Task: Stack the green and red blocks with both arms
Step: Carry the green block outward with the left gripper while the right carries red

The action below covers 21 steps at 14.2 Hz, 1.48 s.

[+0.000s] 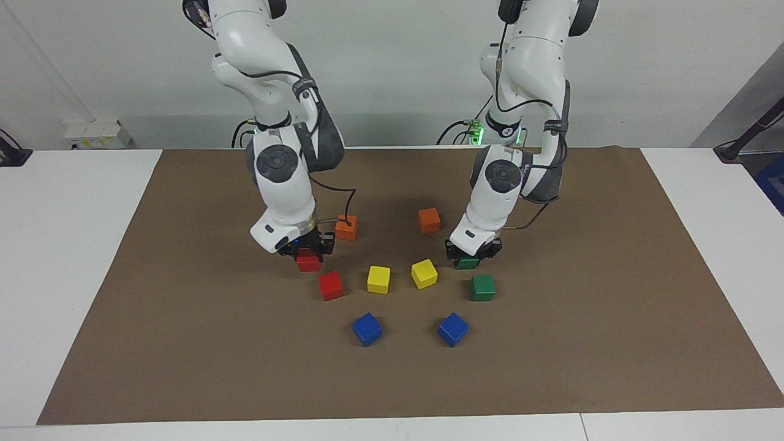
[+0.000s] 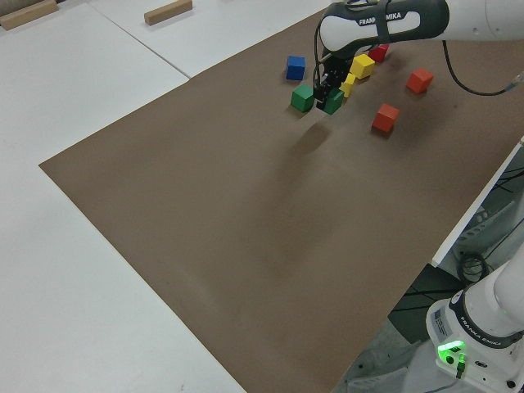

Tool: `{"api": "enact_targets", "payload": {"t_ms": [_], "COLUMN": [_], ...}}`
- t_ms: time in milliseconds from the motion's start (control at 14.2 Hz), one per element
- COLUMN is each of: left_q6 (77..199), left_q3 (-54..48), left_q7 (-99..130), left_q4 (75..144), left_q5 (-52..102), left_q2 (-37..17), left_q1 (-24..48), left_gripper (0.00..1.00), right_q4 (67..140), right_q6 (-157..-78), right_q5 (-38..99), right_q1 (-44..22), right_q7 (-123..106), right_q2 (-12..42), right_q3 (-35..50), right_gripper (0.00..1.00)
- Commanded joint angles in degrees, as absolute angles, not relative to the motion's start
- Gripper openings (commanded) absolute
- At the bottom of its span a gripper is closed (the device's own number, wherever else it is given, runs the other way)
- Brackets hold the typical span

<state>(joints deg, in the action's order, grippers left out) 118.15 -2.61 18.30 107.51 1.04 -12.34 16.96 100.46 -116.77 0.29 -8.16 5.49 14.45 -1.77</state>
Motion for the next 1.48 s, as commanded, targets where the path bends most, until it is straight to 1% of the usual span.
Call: {"api": "enact_targets", "payload": {"t_ms": [0, 141, 211, 352, 493, 705, 846, 1128, 1409], "left_q6": [109.63, 106.71, 106.26, 106.87, 112.90, 126.78, 133.82, 139.03, 141.67], "left_q3": [-2.81, -2.64, -2.64, -2.55, -2.55, -2.46, -2.46, -2.46, -2.46], "left_q7": [8.84, -0.22, -4.87, -15.16, -21.68, -23.11, -23.12, -23.38, -24.26], "left_q4": [109.51, 110.30, 111.09, 112.67, 117.48, 127.59, 131.64, 132.98, 133.24], "left_q5": [0.97, 3.06, 3.42, 3.52, 3.43, 3.43, 3.43, 3.43, 3.43], "left_q2": [-3.62, 0.24, 1.66, 2.46, 3.60, 4.40, 3.34, -0.78, -3.07], "left_q1": [9.79, 3.20, -0.40, -7.00, -11.67, -12.22, -12.22, -11.43, -11.43], "left_gripper": [0.00, 0.00, 0.00, 0.00, 0.00, 0.00, 0.00, 0.00, 0.00], "right_q4": [102.73, 108.60, 111.07, 112.67, 114.16, 115.84, 116.37, 116.19, 116.19], "right_q6": [-118.91, -124.94, -128.11, -129.99, -131.83, -132.28, -131.49, -129.64, -129.81], "right_q5": [0.09, 0.09, 0.09, 0.09, 0.09, 0.18, 0.18, -0.26, -0.35], "right_q1": [-3.18, -0.45, -0.18, 1.49, 1.58, 2.89, 2.99, 3.07, 3.43], "right_q7": [-1.73, -6.39, -7.46, -7.65, -7.56, -7.65, -7.91, -8.09, -8.17], "right_q2": [14.07, 12.49, 12.13, 12.48, 12.31, 12.57, 13.01, 13.97, 15.03], "right_q3": [-1.14, -1.14, -1.14, -1.14, -1.14, -1.06, -1.14, -1.23, -1.23], "right_gripper": [0.00, 0.00, 0.00, 0.00, 0.00, 0.00, 0.00, 0.00, 0.00]}}
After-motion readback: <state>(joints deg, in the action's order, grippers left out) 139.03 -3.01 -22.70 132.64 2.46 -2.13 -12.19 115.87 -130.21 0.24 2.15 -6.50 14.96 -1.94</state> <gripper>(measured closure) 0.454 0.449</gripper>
